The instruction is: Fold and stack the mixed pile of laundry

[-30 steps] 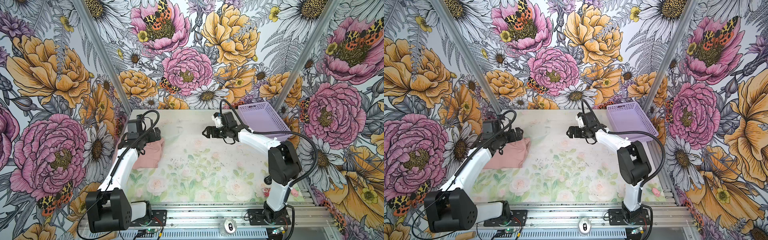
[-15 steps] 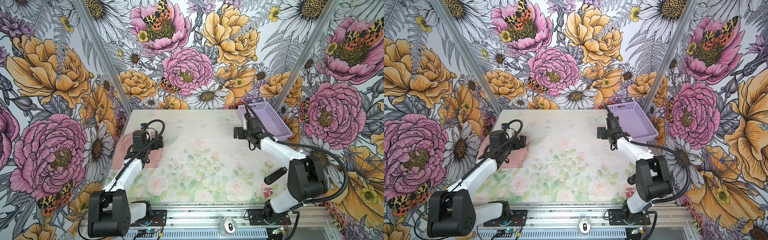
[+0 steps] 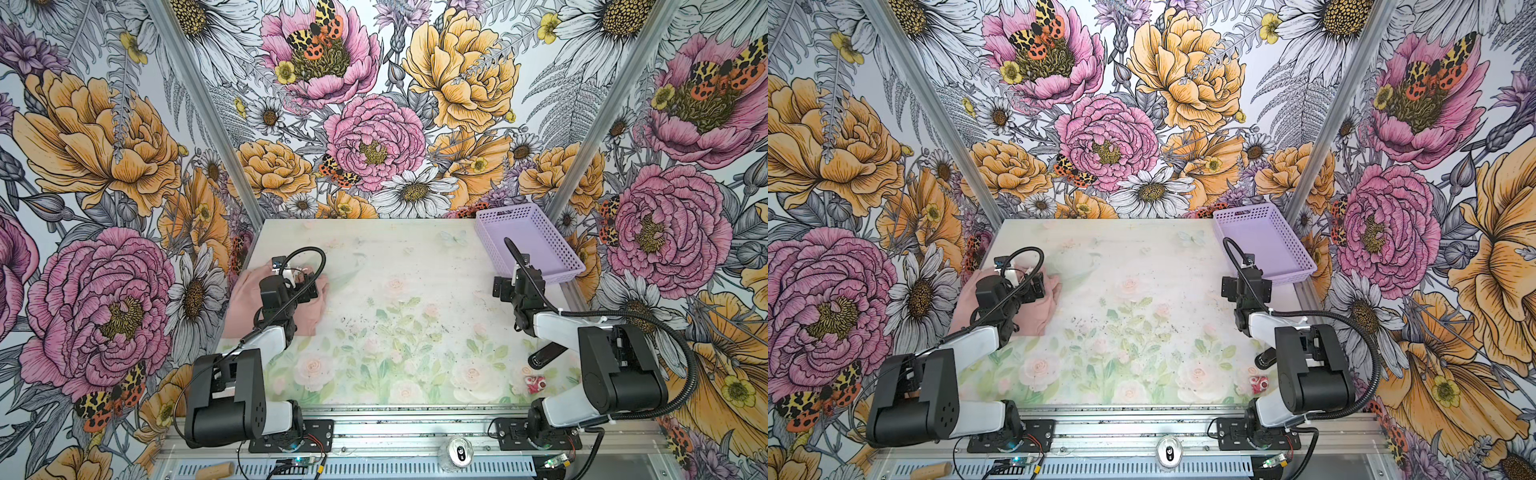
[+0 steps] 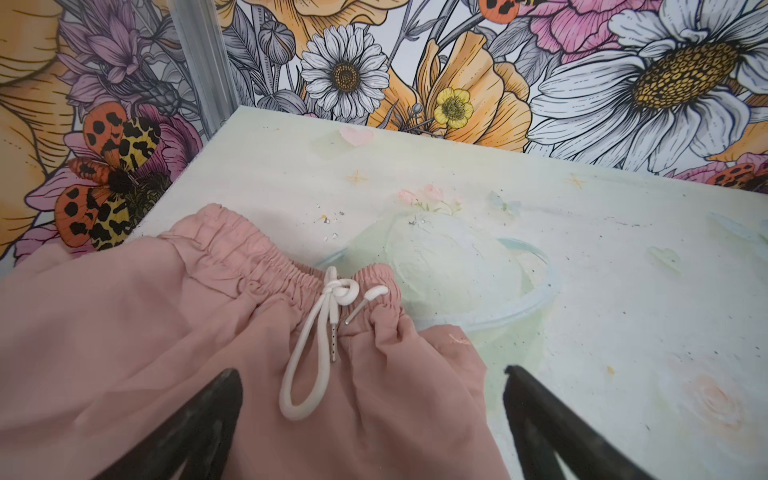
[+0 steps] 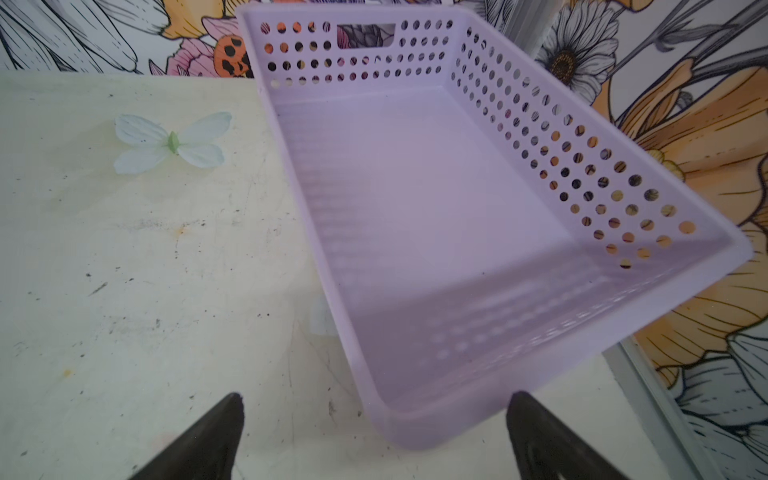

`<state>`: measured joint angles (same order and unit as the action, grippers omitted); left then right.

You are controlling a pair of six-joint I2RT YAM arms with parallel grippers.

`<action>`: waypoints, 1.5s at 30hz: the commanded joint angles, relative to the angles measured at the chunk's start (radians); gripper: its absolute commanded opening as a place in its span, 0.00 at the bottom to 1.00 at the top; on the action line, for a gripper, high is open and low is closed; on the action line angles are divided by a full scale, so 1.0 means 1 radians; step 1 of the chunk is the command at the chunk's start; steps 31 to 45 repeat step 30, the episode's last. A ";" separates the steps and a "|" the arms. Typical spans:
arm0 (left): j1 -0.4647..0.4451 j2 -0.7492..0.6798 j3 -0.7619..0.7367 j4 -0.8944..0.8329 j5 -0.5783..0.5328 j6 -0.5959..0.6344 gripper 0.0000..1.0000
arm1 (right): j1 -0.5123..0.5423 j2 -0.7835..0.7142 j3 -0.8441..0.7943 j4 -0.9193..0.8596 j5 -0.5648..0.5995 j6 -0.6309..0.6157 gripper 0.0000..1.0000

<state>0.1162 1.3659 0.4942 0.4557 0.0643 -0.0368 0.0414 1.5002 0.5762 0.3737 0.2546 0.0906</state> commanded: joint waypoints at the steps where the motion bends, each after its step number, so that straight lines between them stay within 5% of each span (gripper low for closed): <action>1: 0.010 0.042 -0.033 0.204 0.032 -0.024 0.99 | -0.005 -0.004 -0.076 0.272 -0.010 -0.025 1.00; 12: -0.085 0.177 -0.108 0.457 -0.084 0.037 0.99 | -0.007 0.042 -0.212 0.561 0.033 -0.009 1.00; 45: -0.084 0.182 -0.109 0.463 -0.085 0.035 0.99 | -0.003 0.037 -0.211 0.550 0.040 -0.008 1.00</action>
